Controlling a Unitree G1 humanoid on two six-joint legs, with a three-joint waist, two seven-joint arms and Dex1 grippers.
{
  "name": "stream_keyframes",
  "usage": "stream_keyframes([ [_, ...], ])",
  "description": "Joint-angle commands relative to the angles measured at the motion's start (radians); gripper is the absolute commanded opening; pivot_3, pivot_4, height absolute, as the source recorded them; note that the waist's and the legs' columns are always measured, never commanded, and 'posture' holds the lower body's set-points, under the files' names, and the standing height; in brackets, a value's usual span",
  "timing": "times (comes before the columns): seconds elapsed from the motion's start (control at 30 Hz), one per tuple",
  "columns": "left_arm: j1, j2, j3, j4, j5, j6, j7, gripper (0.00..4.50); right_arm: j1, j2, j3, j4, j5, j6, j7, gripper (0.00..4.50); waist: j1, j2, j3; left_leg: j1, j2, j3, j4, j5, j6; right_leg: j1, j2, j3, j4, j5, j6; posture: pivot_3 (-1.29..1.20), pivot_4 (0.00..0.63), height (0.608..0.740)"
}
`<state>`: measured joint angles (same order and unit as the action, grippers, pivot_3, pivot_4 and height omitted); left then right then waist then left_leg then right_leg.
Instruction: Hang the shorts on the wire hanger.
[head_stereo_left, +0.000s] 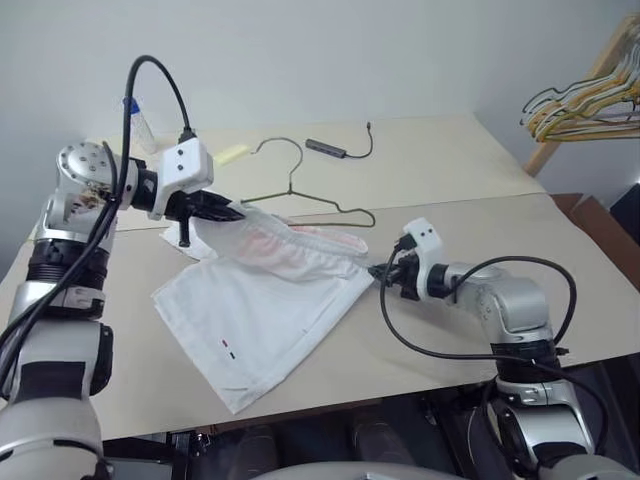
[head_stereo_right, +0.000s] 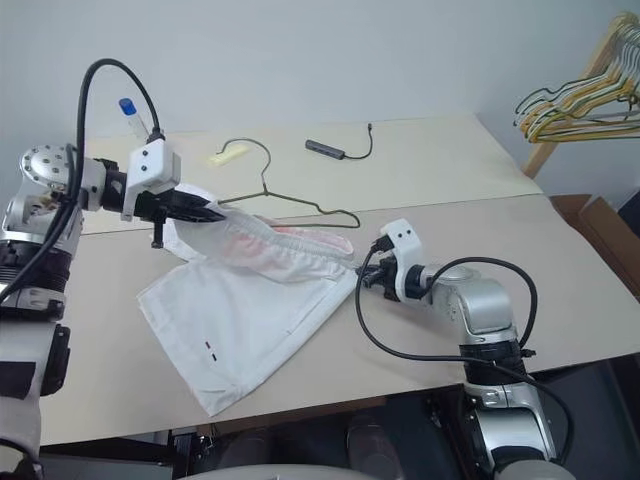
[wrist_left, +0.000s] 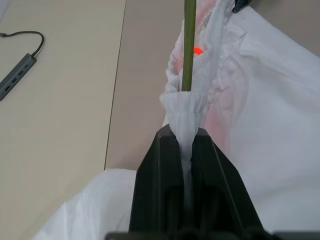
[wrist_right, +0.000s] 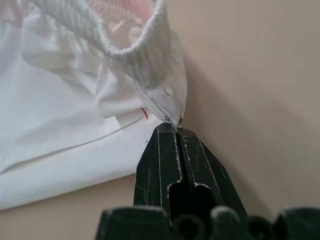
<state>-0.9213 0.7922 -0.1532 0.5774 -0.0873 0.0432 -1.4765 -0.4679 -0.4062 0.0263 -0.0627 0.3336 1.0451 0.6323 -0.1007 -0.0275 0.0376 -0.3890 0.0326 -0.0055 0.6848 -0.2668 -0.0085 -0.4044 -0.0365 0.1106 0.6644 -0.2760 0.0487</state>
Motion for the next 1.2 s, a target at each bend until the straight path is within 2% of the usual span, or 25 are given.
stream_keyframes([
  [0.03, 0.002, 0.028, 0.050, -0.045, -0.043, -0.041, -0.024, 0.00, -0.038, -0.024, -0.026, 0.007, 0.014, -0.039, 0.008, 0.01, 0.001, 0.000, 0.000, 0.000, 0.000, 0.000, 0.000, 0.000, 0.000, 0.000, 0.000, 0.000, 0.000, 0.000, 0.000, -0.04, 0.000, 0.740],
  [0.3, 0.023, 0.050, 0.057, -0.065, -0.056, -0.030, -0.038, 0.00, -0.071, -0.090, -0.030, 0.103, -0.026, -0.131, 0.002, 0.01, 0.003, 0.000, 0.000, 0.000, 0.000, 0.000, 0.000, 0.000, 0.000, 0.000, 0.000, 0.000, 0.000, 0.000, 0.000, -0.03, 0.000, 0.740],
  [0.7, 0.044, 0.063, 0.025, -0.067, -0.010, -0.063, -0.030, 0.00, -0.094, -0.157, -0.025, 0.121, -0.025, -0.174, 0.024, 0.01, 0.003, 0.000, 0.000, 0.000, 0.000, 0.000, 0.000, 0.000, 0.000, 0.000, 0.000, 0.000, 0.000, 0.000, 0.000, -0.03, 0.000, 0.740],
  [0.93, 0.025, 0.039, 0.010, -0.065, 0.025, -0.031, 0.029, 0.00, -0.106, -0.261, 0.061, -0.043, -0.067, -0.266, 0.110, 0.01, 0.004, 0.000, 0.000, 0.000, 0.000, 0.000, 0.000, 0.000, 0.000, 0.000, 0.000, 0.000, 0.000, 0.000, 0.000, -0.03, 0.000, 0.740],
  [1.07, 0.000, 0.013, 0.003, -0.057, 0.036, -0.053, 0.049, 0.00, -0.181, -0.332, 0.129, -0.143, -0.098, -0.298, 0.181, 0.01, 0.004, 0.000, 0.000, 0.000, 0.000, 0.000, 0.000, 0.000, 0.000, 0.000, 0.000, 0.000, 0.000, 0.000, 0.000, -0.03, 0.000, 0.740],
  [1.2, -0.019, 0.000, 0.007, -0.044, 0.034, -0.061, 0.044, 0.00, -0.268, -0.349, 0.169, -0.134, -0.137, -0.303, 0.199, 0.01, 0.004, 0.000, 0.000, 0.000, 0.000, 0.000, 0.000, 0.000, 0.000, 0.000, 0.000, 0.000, 0.000, 0.000, 0.000, -0.03, 0.000, 0.740],
])
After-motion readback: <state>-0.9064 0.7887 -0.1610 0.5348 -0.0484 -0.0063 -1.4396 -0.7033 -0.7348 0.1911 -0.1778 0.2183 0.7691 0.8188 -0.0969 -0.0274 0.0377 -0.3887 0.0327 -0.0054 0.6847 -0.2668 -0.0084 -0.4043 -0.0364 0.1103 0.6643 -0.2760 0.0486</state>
